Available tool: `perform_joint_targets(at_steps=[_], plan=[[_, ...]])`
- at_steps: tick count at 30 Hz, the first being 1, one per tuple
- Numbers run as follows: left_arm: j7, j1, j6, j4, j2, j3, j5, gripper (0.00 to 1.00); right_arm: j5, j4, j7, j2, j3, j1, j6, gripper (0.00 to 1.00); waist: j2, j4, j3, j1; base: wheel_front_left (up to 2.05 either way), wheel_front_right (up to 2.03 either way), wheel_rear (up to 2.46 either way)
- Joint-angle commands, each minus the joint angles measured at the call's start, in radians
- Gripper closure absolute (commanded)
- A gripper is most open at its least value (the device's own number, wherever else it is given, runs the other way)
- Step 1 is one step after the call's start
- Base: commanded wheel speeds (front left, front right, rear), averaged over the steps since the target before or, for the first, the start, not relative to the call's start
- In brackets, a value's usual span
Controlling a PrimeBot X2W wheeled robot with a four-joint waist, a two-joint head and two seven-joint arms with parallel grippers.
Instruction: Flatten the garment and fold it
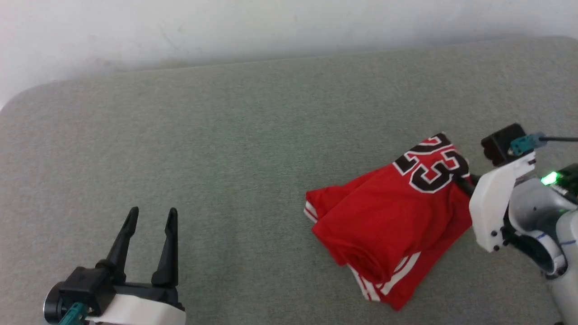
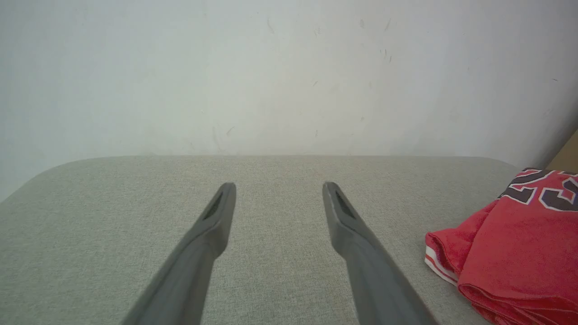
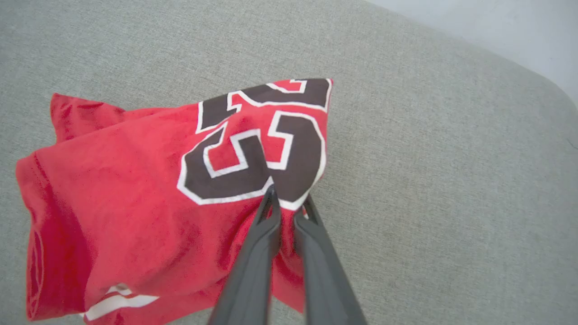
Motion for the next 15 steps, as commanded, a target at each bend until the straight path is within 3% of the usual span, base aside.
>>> perform_joint_targets(at_steps=[1, 15], plan=[[0.001, -0.022, 0.005, -0.005, 0.007, 0.002, 0.007, 0.0, -0.001, 0.004, 0.0, -0.008, 0.0, -0.022, -0.001, 1.0, -0.0001, -0.039, 0.019, -0.0001, 0.0, 0.0, 0.0], [0.041, -0.073, 0.004, -0.056, 0.056, 0.012, 0.017, 0.0, -0.056, 0.125, -0.042, -0.065, -0.062, -0.197, -0.001, 1.0, -0.0001, -0.142, 0.128, -0.0001, 0.0, 0.0, 0.0]])
